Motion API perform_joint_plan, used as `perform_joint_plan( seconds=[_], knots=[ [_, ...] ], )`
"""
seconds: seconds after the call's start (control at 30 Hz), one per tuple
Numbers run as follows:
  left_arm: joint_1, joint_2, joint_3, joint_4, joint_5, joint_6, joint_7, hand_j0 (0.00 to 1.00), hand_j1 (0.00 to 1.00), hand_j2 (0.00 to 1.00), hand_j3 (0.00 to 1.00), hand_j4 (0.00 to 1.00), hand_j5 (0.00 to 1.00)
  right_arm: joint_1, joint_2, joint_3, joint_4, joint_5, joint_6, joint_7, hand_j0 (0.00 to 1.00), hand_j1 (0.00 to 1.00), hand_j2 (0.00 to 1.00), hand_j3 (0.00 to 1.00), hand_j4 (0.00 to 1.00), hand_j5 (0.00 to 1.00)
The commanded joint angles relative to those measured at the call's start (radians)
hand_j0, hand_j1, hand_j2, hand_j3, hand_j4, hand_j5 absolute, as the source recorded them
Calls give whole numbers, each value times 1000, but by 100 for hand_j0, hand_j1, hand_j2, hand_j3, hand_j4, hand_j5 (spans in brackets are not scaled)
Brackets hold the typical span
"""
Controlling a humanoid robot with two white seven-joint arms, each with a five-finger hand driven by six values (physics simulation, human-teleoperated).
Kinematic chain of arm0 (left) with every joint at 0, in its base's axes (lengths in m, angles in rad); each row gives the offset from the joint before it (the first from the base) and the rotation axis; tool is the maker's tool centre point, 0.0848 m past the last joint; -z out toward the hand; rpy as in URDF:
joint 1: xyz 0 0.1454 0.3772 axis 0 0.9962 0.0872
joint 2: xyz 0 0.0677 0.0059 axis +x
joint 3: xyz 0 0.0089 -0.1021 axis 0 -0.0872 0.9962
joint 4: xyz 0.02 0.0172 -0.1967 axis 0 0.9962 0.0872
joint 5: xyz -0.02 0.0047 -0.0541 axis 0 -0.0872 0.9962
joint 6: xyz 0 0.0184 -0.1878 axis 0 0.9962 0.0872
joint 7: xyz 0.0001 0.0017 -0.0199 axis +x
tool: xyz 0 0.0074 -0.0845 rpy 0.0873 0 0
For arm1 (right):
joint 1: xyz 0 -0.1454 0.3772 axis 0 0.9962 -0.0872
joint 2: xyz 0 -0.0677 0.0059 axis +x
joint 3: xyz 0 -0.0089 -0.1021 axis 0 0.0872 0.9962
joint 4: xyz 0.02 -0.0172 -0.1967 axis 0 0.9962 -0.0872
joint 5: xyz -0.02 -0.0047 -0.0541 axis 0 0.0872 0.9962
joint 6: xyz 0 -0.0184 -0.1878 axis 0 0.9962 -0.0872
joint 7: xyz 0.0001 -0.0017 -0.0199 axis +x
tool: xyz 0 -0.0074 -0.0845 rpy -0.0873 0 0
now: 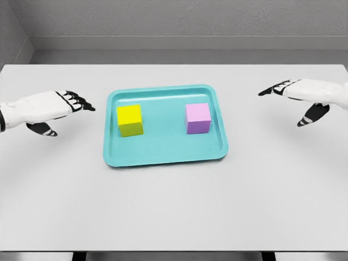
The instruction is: Push two cubes
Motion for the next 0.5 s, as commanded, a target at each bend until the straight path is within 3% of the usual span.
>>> perform_joint_plan(
  seconds=[0.0, 0.2, 0.33, 0.47],
  knots=[
    [0, 8, 2, -64, 2, 3, 1, 82, 82, 82, 82, 82, 82, 0, 5, 10, 0, -10, 14, 0, 100, 100, 100, 100, 100, 100],
    [0, -15, -1, -64, -16, 3, 1, 79, 79, 79, 79, 79, 79, -60, 7, 61, 17, -7, 14, 0, 100, 100, 100, 100, 100, 100],
    [0, -69, 0, -43, -38, 3, 1, 79, 79, 79, 79, 79, 79, -121, 128, 122, 115, 9, 16, 4, 99, 99, 99, 99, 99, 99],
    [-11, -73, 0, 3, -36, 3, 1, 79, 79, 79, 79, 79, 79, -147, 176, 177, 146, 10, 11, 14, 77, 77, 77, 77, 77, 77]
  ],
)
